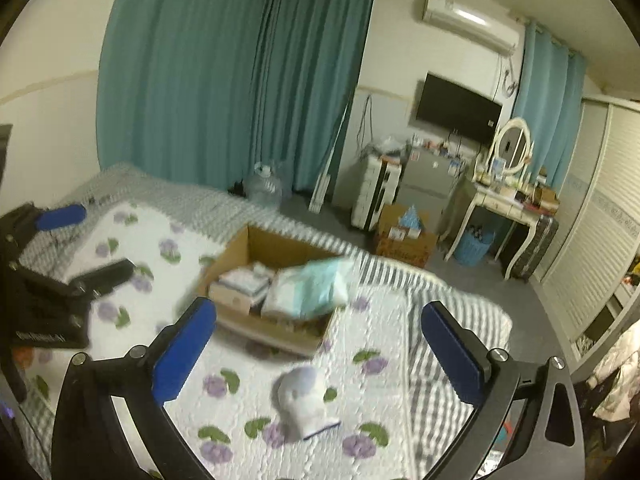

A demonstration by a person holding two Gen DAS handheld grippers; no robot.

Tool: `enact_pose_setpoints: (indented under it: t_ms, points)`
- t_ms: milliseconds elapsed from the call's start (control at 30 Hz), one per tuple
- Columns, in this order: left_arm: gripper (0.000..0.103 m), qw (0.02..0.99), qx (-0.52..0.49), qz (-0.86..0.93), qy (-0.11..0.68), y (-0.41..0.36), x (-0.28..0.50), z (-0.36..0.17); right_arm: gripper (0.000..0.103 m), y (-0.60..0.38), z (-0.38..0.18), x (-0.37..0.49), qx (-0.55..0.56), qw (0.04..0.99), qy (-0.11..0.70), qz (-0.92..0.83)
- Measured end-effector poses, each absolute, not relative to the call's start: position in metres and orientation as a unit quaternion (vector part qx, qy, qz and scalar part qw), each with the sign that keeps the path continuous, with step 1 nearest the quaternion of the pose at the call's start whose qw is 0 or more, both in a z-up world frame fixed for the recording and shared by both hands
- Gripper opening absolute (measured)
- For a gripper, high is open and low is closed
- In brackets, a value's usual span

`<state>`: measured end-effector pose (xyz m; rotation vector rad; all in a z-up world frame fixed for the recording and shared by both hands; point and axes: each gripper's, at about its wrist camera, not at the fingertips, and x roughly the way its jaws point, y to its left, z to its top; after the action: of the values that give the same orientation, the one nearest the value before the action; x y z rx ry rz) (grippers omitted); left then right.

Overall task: Organize soft objects
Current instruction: 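Grasp the white cotton wad with the left tool while the right tool grasps the white glove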

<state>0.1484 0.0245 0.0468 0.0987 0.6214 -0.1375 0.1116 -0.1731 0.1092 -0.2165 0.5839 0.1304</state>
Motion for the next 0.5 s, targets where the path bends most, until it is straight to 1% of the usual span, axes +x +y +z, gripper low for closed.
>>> enact_pose_setpoints:
  t_ms: [133, 267, 367, 433, 467, 500]
  points:
    - [0.103, 0.932, 0.037, -0.063, 0.354, 0.031, 0.171, -0.007, 0.103, -0.175, 0.042, 0.140, -0.096, 0.929, 0.351, 0.072]
    - [0.103, 0.916, 0.039, -0.058, 0.395, 0.028, 0.194, -0.053, 0.103, -0.177, -0.019, 0.171, -0.105, 0.909, 0.398, 0.063]
    - [0.103, 0.908, 0.042, -0.054, 0.414, 0.027, 0.206, -0.075, 0.102, -0.178, -0.066, 0.195, -0.106, 0.888, 0.443, 0.063]
    - [0.103, 0.901, 0.042, -0.049, 0.428, 0.027, 0.218, -0.090, 0.099, -0.178, -0.095, 0.211, -0.114, 0.873, 0.470, 0.061]
    - [0.103, 0.898, 0.042, -0.048, 0.436, 0.028, 0.223, -0.097, 0.093, -0.178, -0.107, 0.218, -0.119, 0.866, 0.482, 0.062]
    - [0.103, 0.895, 0.042, -0.048, 0.441, 0.030, 0.227, -0.101, 0.081, -0.178, -0.123, 0.225, -0.124, 0.855, 0.499, 0.066]
